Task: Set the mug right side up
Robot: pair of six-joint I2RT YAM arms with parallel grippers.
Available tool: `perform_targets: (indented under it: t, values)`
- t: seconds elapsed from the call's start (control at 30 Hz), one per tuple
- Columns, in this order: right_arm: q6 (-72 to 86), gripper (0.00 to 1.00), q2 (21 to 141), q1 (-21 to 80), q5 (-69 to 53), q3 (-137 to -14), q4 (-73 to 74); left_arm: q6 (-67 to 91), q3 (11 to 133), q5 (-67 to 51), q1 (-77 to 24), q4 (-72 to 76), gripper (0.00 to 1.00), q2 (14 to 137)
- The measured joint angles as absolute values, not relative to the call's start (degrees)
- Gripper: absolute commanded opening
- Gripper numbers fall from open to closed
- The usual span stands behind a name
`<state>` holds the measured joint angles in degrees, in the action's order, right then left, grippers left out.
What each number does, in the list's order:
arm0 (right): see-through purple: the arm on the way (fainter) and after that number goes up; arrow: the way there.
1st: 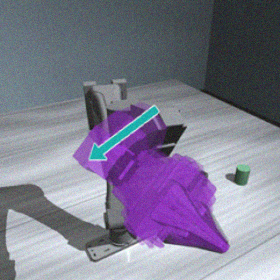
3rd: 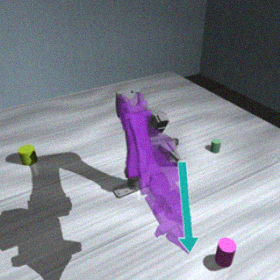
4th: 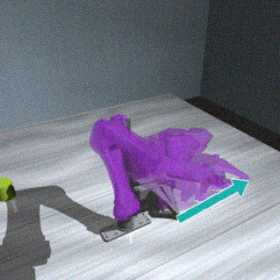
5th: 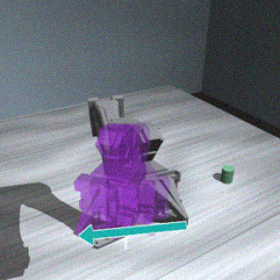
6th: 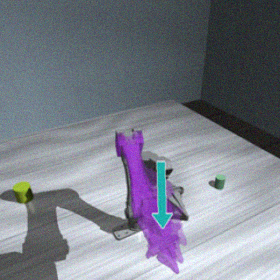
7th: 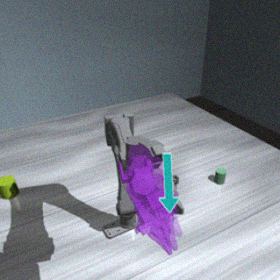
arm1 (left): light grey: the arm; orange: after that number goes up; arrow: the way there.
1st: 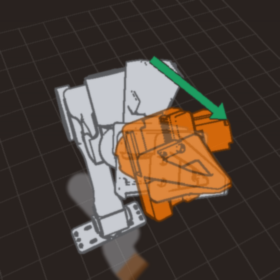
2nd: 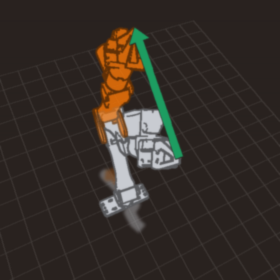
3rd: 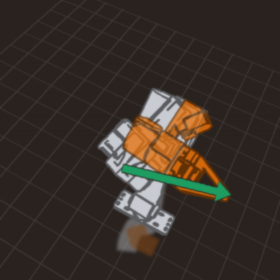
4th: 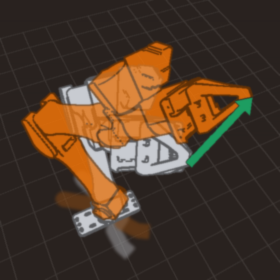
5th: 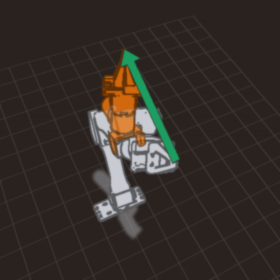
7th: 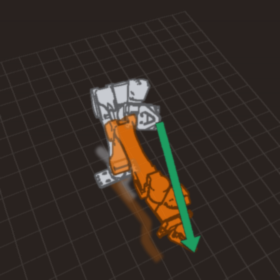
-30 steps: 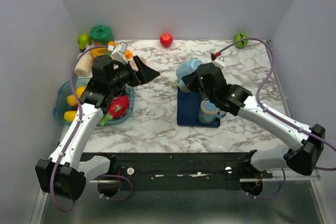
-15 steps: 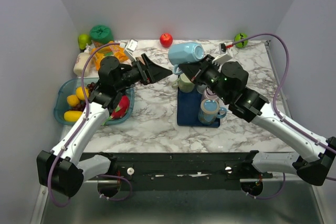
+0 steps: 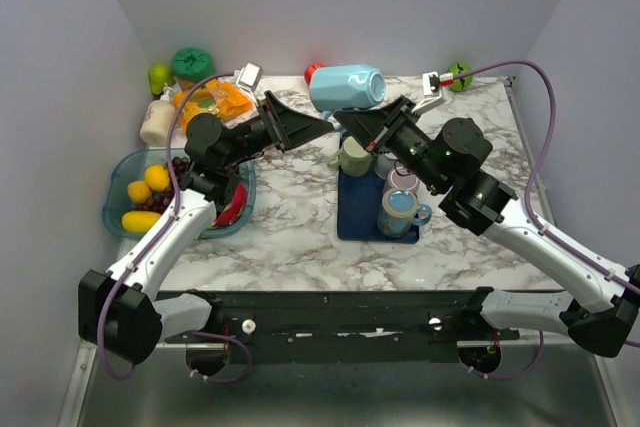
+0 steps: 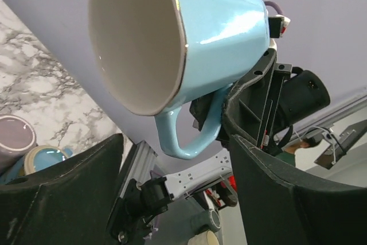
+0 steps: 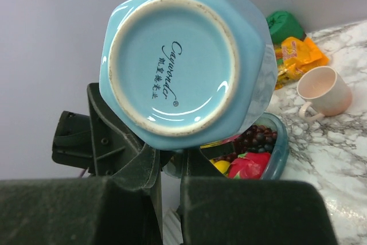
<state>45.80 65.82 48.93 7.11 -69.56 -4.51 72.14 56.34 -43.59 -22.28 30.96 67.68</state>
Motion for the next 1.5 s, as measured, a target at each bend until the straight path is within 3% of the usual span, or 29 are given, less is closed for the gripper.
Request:
perform_targets:
  t: [0.13, 0.5, 0.7, 0.83, 0.97, 1.07, 1.1, 1.2, 1.3, 1.5]
  values:
    - [45.9, 0.0, 65.8, 48.9, 5.3, -69.4, -7.4, 77.1, 56.3, -43.8, -23.1, 35.9, 0.68, 69.6]
    - [45.5, 0.01, 65.8, 48.8, 1.4, -66.6, -14.7, 85.9, 56.5, -44.2, -23.4, 45.6, 0.53, 71.8]
    - [45.0, 0.0, 65.9, 48.6, 0.6, -65.4, -16.9, 88.6, 56.9, -44.7, -23.4, 48.7, 0.27, 73.1]
    - [43.8, 0.0, 65.8, 48.6, 0.1, -64.8, -18.1, 90.3, 57.0, -44.6, -23.3, 48.3, 0.0, 73.4]
    - [43.5, 0.01, 65.3, 48.6, 0.7, -64.4, -18.0, 89.3, 57.6, -44.7, -23.4, 46.5, 0.0, 73.4]
    - [43.5, 0.27, 65.1, 48.6, 2.1, -64.4, -16.6, 86.8, 58.5, -44.7, -23.4, 43.1, 0.0, 73.3]
    - [43.6, 0.46, 65.0, 48.6, 2.7, -64.4, -16.1, 85.4, 59.0, -44.7, -23.4, 41.3, 0.0, 73.3]
    - [43.6, 0.68, 64.7, 48.7, 5.4, -64.3, -13.1, 78.0, 61.6, -44.1, -23.5, 33.4, 0.0, 72.8]
    - [42.9, 0.8, 64.1, 48.7, 8.1, -63.9, -10.2, 70.2, 65.3, -42.3, -23.5, 22.9, 0.0, 72.4]
    - [43.4, 0.84, 60.7, 48.7, 15.6, -62.1, -3.1, 53.8, 73.6, -34.2, -23.4, 0.3, 0.0, 72.3]
